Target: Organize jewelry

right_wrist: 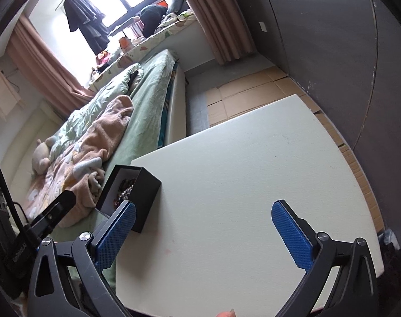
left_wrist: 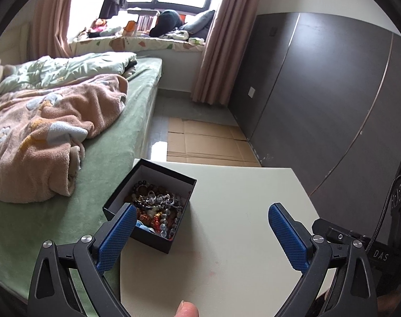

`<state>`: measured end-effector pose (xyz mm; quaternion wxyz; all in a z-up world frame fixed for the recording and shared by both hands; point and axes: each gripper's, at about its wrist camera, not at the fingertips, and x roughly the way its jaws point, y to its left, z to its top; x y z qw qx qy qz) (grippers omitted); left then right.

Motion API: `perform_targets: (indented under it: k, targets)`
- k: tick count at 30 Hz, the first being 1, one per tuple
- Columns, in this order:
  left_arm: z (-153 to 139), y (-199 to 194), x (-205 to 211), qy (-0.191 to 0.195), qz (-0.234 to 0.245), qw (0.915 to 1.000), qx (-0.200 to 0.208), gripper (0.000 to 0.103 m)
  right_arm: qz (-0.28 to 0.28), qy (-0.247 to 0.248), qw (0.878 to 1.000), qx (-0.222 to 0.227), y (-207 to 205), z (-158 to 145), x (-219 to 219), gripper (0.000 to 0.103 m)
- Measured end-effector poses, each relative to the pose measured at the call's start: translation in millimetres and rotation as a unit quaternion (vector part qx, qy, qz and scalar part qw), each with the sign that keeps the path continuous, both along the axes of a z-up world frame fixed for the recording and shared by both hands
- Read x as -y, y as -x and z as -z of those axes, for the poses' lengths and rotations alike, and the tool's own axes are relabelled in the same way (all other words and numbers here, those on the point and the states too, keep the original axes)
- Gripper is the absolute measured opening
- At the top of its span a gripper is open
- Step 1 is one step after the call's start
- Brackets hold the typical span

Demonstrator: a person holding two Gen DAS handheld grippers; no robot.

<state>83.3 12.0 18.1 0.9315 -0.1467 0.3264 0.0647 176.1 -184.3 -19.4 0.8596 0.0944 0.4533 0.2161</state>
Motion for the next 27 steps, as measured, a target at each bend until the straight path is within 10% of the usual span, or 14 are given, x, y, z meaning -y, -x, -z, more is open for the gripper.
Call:
perform_targets:
  k: [27]
  targets:
    - [-4.2, 14.8, 21.7, -0.049, 0.009, 0.9984, 0.027, 0.103, -0.02, 0.048, 0.998, 0.037, 32.4, -16.7, 16.4, 0.103]
